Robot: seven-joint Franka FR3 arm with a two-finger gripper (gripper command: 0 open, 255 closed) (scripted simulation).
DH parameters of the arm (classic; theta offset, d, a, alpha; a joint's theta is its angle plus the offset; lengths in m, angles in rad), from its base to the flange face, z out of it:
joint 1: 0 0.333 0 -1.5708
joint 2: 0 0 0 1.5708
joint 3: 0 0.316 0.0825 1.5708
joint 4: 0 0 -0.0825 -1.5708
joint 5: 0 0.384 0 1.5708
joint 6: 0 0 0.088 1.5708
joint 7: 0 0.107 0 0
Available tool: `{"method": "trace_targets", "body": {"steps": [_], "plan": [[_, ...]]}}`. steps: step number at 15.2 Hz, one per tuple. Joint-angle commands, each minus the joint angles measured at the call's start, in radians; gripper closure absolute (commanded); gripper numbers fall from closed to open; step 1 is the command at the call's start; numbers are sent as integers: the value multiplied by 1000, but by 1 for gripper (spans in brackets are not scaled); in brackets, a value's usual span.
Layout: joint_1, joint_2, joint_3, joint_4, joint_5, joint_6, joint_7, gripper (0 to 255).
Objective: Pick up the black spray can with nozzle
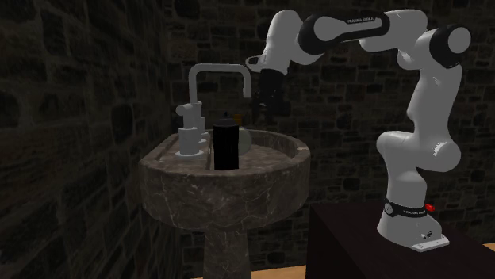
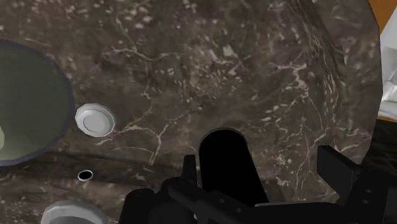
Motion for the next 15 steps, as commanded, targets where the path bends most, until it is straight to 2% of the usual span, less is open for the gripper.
{"method": "trace_targets", "body": {"steps": [1,6,13,15], "plan": [[15,63,-16,62,37,23,-70,0],[37,200,-36,222,128,40,-213,0],[38,202,-34,123,142,138,-237,0],[38,202,-34,123,142,138,-237,0]]}}
